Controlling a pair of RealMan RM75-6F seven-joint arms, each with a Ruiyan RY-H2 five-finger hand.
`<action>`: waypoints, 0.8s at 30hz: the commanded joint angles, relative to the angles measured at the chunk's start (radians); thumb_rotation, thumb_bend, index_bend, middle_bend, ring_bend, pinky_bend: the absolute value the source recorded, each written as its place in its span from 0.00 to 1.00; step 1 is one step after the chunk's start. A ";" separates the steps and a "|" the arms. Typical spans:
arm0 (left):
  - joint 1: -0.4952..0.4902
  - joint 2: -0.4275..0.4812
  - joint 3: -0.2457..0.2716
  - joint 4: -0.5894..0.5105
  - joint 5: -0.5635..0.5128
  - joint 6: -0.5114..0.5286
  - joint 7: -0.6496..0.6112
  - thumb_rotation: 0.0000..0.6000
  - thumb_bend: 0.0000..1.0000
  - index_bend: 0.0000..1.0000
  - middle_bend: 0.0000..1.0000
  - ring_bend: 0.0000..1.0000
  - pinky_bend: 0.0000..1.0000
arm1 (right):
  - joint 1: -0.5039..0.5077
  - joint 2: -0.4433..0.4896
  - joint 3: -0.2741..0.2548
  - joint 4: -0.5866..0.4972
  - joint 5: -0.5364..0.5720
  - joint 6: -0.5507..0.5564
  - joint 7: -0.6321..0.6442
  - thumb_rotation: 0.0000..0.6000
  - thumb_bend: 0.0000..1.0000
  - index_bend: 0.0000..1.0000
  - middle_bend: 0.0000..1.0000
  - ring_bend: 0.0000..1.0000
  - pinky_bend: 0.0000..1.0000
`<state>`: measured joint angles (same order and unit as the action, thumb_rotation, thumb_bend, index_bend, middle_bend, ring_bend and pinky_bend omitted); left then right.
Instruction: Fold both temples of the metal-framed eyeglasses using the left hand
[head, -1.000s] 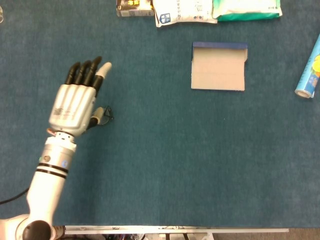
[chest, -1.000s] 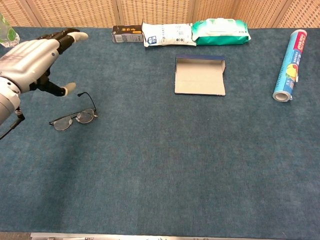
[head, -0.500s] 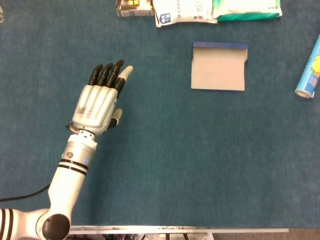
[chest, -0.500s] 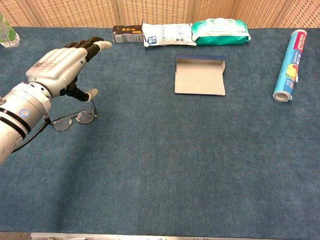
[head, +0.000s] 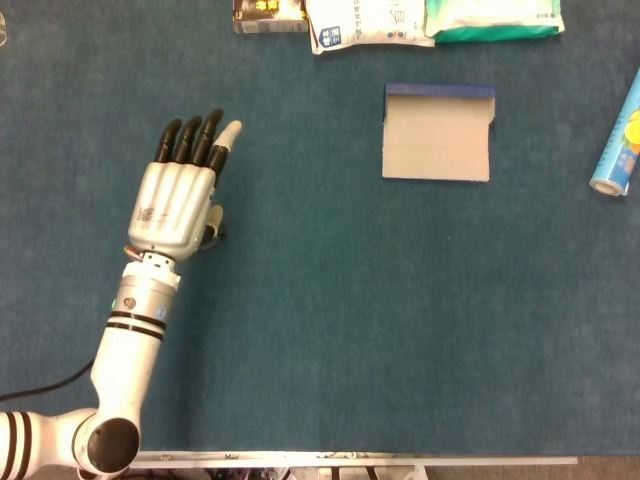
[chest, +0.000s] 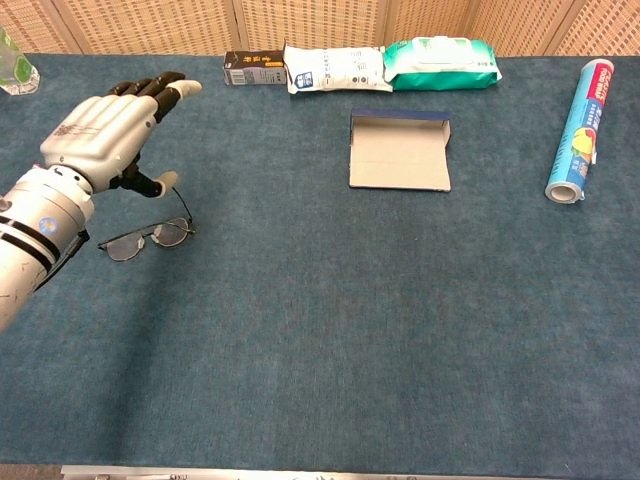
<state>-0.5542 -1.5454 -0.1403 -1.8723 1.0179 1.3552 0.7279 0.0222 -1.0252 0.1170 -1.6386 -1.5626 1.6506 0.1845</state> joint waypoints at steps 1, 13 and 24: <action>0.008 0.002 0.006 0.004 0.000 0.006 -0.004 1.00 0.33 0.00 0.00 0.00 0.02 | 0.000 -0.001 0.000 0.000 -0.001 0.001 -0.001 1.00 0.16 0.61 0.55 0.47 0.52; 0.046 -0.002 0.031 0.033 0.009 0.034 -0.026 1.00 0.34 0.00 0.00 0.00 0.02 | 0.002 -0.004 0.000 0.001 0.001 -0.003 -0.007 1.00 0.16 0.61 0.55 0.47 0.52; 0.078 0.006 0.038 0.066 0.005 0.043 -0.048 1.00 0.34 0.00 0.00 0.00 0.02 | 0.004 -0.006 -0.002 0.003 0.002 -0.009 -0.011 1.00 0.16 0.61 0.55 0.47 0.52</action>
<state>-0.4773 -1.5406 -0.1030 -1.8074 1.0223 1.3977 0.6796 0.0258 -1.0311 0.1149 -1.6356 -1.5610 1.6412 0.1740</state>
